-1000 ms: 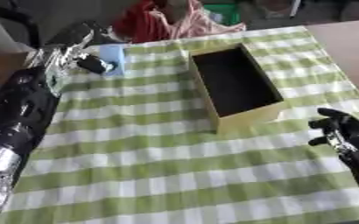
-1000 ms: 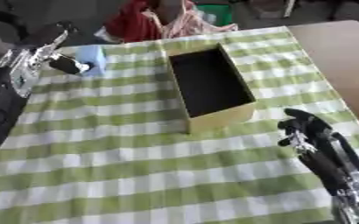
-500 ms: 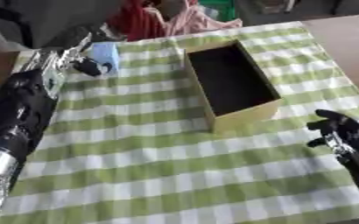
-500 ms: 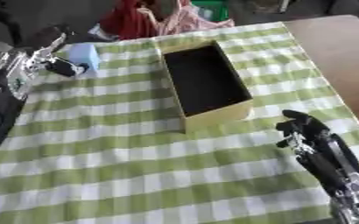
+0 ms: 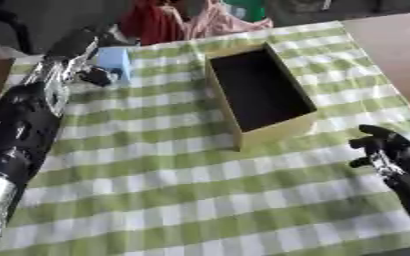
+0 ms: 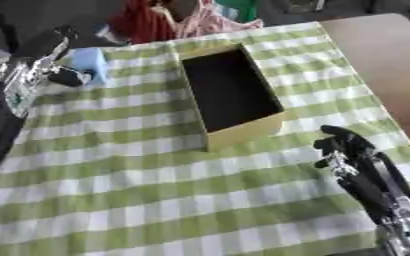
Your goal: Pick up objects on the table and place them in the box.
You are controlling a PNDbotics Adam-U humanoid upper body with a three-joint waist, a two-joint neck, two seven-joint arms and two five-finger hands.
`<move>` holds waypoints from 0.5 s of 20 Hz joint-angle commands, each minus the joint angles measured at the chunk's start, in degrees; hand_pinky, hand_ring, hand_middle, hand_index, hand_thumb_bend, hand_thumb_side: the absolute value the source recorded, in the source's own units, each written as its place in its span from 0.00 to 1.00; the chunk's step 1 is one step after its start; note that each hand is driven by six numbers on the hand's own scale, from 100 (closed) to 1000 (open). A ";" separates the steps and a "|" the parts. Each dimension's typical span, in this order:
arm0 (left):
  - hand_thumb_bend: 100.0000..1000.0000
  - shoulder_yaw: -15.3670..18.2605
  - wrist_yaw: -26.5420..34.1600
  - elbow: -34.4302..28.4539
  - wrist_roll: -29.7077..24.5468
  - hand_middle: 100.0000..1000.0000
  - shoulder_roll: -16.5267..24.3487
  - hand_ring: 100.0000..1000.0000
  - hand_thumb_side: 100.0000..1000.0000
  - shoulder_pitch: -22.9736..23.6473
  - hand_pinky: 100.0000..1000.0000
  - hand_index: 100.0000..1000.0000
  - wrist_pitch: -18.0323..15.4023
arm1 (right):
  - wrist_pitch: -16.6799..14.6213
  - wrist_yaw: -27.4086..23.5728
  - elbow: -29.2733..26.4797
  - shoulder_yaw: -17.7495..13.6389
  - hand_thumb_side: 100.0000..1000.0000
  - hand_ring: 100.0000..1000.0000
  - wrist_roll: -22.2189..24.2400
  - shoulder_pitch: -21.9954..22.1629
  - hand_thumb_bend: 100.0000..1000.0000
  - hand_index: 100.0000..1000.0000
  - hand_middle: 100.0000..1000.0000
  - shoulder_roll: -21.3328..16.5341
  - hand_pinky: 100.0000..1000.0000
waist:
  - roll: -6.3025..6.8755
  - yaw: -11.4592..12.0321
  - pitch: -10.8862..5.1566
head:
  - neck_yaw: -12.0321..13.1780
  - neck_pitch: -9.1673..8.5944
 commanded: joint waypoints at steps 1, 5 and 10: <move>0.28 0.34 -0.06 -0.34 0.53 0.91 1.62 0.84 0.12 -0.77 0.82 0.88 -0.08 | -0.13 0.31 -1.23 -0.28 0.50 0.79 0.19 -0.70 0.00 0.84 0.57 -0.90 0.55 | -0.22 -0.17 -0.67 | -0.06 -0.81; 0.27 0.29 -0.32 0.14 -0.02 0.88 1.44 0.82 0.13 -0.41 0.81 0.88 -0.18 | -0.14 0.37 -1.25 -0.28 0.51 0.79 0.22 -0.78 0.00 0.84 0.57 -0.92 0.55 | -0.12 -0.43 -0.32 | -0.01 -0.92; 0.14 0.28 -0.70 0.26 -0.17 0.74 1.25 0.74 0.12 -0.19 0.77 0.83 -0.03 | -0.15 0.39 -1.26 -0.28 0.51 0.79 0.26 -0.85 0.00 0.84 0.57 -0.90 0.55 | -0.05 -0.49 -0.19 | 0.01 -0.87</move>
